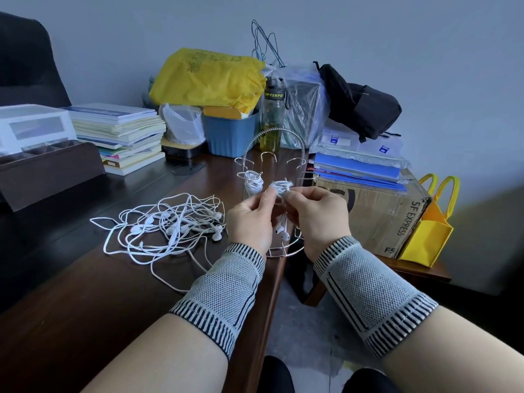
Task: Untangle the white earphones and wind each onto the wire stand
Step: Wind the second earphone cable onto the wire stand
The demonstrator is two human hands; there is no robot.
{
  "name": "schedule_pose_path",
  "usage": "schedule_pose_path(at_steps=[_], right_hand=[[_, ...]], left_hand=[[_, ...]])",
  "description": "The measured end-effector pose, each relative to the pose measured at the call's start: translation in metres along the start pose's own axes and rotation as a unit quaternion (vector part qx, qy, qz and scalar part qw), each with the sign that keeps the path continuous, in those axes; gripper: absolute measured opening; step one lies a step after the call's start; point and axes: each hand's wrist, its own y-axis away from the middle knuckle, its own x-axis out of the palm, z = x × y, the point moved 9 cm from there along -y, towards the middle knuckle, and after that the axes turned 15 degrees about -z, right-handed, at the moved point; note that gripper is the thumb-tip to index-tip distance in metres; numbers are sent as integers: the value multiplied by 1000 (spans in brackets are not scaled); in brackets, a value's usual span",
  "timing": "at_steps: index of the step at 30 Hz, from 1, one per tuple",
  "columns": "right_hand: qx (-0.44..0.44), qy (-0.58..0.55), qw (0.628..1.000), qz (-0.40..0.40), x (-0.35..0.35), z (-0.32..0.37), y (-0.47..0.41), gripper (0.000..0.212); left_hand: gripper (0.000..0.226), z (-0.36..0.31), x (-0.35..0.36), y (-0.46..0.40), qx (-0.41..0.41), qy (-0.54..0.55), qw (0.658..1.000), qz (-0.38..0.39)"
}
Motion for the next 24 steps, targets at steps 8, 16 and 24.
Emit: schedule_pose_path(at_steps=[8,16,24], right_hand=[[62,-8,997,49,6,9,-5,12],[-130,234,961,74,10,52,-21,25],[-197,347,907,135,38,64,-22,18]], left_hand=[[18,2,1,-1,-6,-6,1000,1],[18,2,3,1,-19,14,1000,11],[11,2,4,2,-28,22,999,24]])
